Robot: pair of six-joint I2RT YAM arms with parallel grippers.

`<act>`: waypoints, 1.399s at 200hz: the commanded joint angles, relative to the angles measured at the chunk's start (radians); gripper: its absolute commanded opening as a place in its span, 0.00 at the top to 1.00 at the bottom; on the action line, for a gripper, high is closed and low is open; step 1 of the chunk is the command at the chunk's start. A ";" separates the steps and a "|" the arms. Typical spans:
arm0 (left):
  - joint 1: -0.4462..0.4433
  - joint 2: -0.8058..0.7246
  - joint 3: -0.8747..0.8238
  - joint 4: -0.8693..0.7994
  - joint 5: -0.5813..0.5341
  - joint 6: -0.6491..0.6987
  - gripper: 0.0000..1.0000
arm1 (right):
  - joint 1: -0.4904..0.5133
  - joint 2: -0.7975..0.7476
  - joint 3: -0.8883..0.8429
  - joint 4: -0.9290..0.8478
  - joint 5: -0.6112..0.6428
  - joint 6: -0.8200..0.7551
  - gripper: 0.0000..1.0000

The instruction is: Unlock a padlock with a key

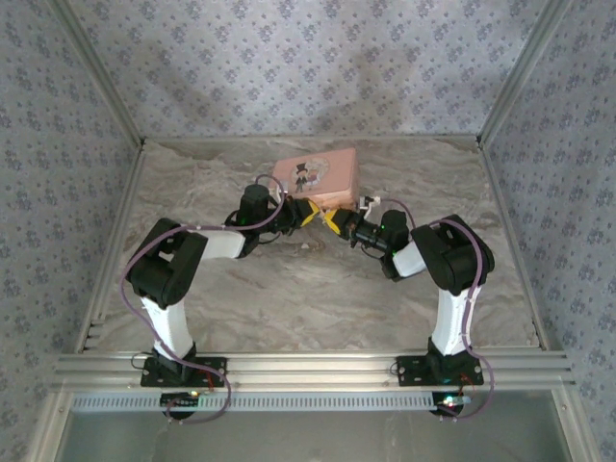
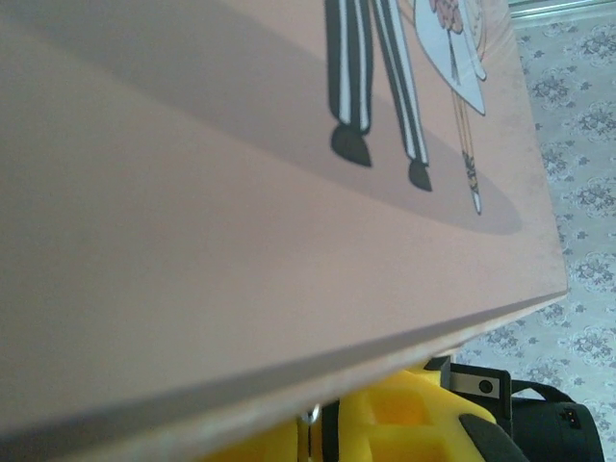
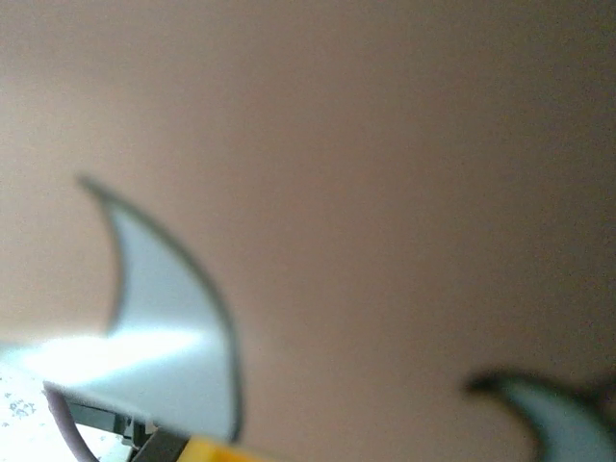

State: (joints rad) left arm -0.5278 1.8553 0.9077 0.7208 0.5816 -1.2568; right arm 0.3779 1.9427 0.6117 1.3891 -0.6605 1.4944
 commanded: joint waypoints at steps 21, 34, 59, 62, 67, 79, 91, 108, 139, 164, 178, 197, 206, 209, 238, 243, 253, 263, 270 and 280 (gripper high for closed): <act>-0.028 -0.001 -0.001 0.125 0.107 -0.034 1.00 | 0.013 0.033 0.038 0.005 0.027 0.066 1.00; -0.029 -0.001 -0.001 0.129 0.106 -0.035 1.00 | 0.013 0.034 0.039 0.005 0.025 0.061 1.00; -0.029 0.001 0.000 0.132 0.103 -0.037 1.00 | 0.014 0.045 0.032 0.004 0.029 0.054 1.00; -0.029 0.002 0.000 0.132 0.104 -0.038 1.00 | 0.014 0.046 0.031 0.003 0.028 0.056 1.00; -0.030 0.002 0.001 0.132 0.104 -0.038 1.00 | 0.014 0.048 0.031 0.005 0.027 0.055 1.00; -0.031 0.002 0.000 0.131 0.104 -0.037 1.00 | 0.016 0.048 0.031 0.004 0.029 0.058 1.00; -0.033 0.004 0.002 0.130 0.107 -0.036 1.00 | 0.022 0.045 0.038 0.004 0.028 0.056 1.00; -0.039 0.007 0.007 0.126 0.111 -0.033 1.00 | 0.035 0.046 0.049 0.003 0.033 0.058 1.00; -0.056 0.013 0.023 0.131 0.130 -0.034 1.00 | 0.054 0.057 0.074 -0.045 0.046 0.033 1.00; -0.075 0.011 0.036 0.131 0.151 -0.026 1.00 | 0.058 0.079 0.086 -0.024 0.059 0.062 1.00; -0.092 0.011 0.049 0.117 0.167 -0.017 1.00 | 0.071 0.065 0.105 -0.070 0.057 0.038 1.00; -0.112 0.012 0.070 0.085 0.187 0.006 1.00 | 0.096 0.020 0.127 -0.212 0.069 -0.041 1.00; -0.120 0.013 0.076 0.085 0.194 0.010 1.00 | 0.104 0.013 0.138 -0.238 0.074 -0.052 1.00; -0.124 0.013 0.078 0.083 0.197 0.010 1.00 | 0.107 0.014 0.142 -0.242 0.075 -0.052 1.00; -0.165 0.032 0.110 0.072 0.232 0.014 1.00 | 0.135 0.013 0.184 -0.300 0.097 -0.062 1.00; -0.171 0.035 0.113 0.076 0.237 0.014 1.00 | 0.141 0.012 0.195 -0.317 0.097 -0.071 1.00; -0.184 0.040 0.120 0.078 0.242 0.013 1.00 | 0.149 0.015 0.217 -0.339 0.095 -0.081 1.00; -0.191 0.044 0.122 0.082 0.244 0.011 1.00 | 0.161 0.021 0.231 -0.351 0.101 -0.078 1.00; -0.195 0.047 0.125 0.083 0.247 0.009 1.00 | 0.163 0.025 0.237 -0.352 0.106 -0.076 1.00; -0.195 0.047 0.123 0.087 0.248 0.003 1.00 | 0.167 0.028 0.239 -0.356 0.113 -0.073 1.00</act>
State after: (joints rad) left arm -0.5350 1.9106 0.9646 0.6868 0.4911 -1.2385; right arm 0.4320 1.9640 0.7704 1.0943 -0.5106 1.4464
